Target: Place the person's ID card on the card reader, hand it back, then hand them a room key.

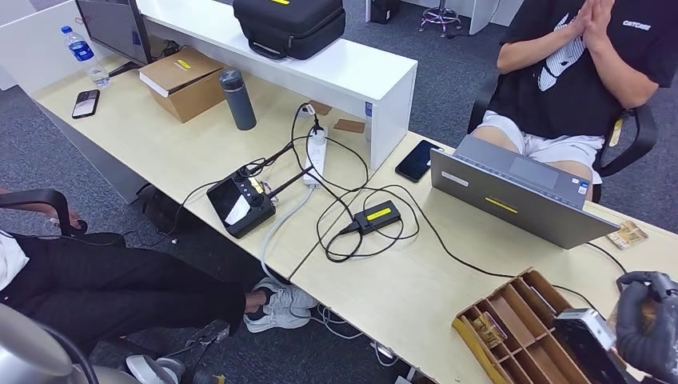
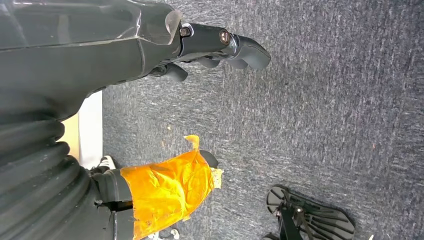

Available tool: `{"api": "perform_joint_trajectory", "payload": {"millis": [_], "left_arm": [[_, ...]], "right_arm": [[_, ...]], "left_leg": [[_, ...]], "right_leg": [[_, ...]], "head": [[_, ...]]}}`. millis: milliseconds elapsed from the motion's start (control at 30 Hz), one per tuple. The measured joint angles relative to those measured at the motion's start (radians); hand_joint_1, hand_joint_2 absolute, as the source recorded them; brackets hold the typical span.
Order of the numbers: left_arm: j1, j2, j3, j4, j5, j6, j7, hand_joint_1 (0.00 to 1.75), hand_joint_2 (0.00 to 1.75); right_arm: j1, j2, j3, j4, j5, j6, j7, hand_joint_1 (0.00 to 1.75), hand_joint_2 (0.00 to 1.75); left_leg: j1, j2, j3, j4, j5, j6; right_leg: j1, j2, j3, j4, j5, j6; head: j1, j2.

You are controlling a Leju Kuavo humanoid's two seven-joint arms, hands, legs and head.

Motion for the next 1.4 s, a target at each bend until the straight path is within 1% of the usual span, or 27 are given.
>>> {"api": "perform_joint_trajectory", "payload": {"millis": [267,467,733,867,1000,1200,1400], "left_arm": [[0.0,0.0,0.005,0.0,0.001,0.001,0.003,0.0,1.75],[0.0,0.0,0.007,0.0,0.007,0.004,0.007,0.0,1.75],[0.002,-0.006,0.023,0.0,0.019,0.012,0.016,0.0,1.75],[0.002,-0.008,0.028,0.0,0.022,0.014,0.016,0.0,1.75],[0.003,-0.012,0.031,0.0,0.026,0.016,0.021,0.0,1.75],[0.003,-0.016,0.035,0.0,0.028,0.018,0.024,0.0,1.75],[0.003,-0.019,0.039,0.0,0.028,0.019,0.025,0.0,1.75]], "right_arm": [[-0.004,-0.011,-0.152,0.122,-0.009,0.024,0.008,1.75,1.75],[0.001,-0.021,-0.223,0.17,-0.027,0.029,0.01,1.75,1.75],[0.034,-0.038,-0.333,0.219,-0.03,0.027,0.002,1.75,1.75],[0.052,-0.043,-0.36,0.238,-0.023,0.027,-0.001,1.75,1.75],[0.075,-0.045,-0.375,0.269,0.015,0.028,0.006,1.75,1.75],[0.11,-0.045,-0.382,0.345,0.026,0.027,0.005,1.75,1.75],[0.122,-0.045,-0.382,0.404,0.052,0.022,0.015,1.75,1.75]], "left_leg": [[0.0,0.0,0.0,0.0,0.0,0.0],[0.0,0.0,0.0,0.0,0.0,0.0],[0.0,0.0,0.0,0.0,-0.001,0.001],[0.0,0.0,0.0,0.0,-0.001,0.001],[0.0,0.0,0.0,0.0,-0.001,0.001],[0.0,0.0,0.0,0.0,-0.001,0.001],[0.0,0.0,0.0,0.0,-0.001,0.001]], "right_leg": [[0.0,0.0,0.0,0.0,0.0,0.0],[0.0,0.0,-0.001,0.0,0.0,0.0],[0.0,0.0,0.0,0.0,0.0,0.0],[0.0,0.0,-0.001,0.0,0.0,0.0],[0.0,0.0,0.0,0.0,0.0,0.0],[0.0,0.0,-0.001,0.0,0.0,0.0],[0.0,0.0,0.0,0.0,0.0,0.0]], "head": [[0.0,0.0],[0.0,0.0],[0.0,0.0],[0.0,0.0],[0.0,0.0],[0.0,0.0],[0.0,0.0]]}}
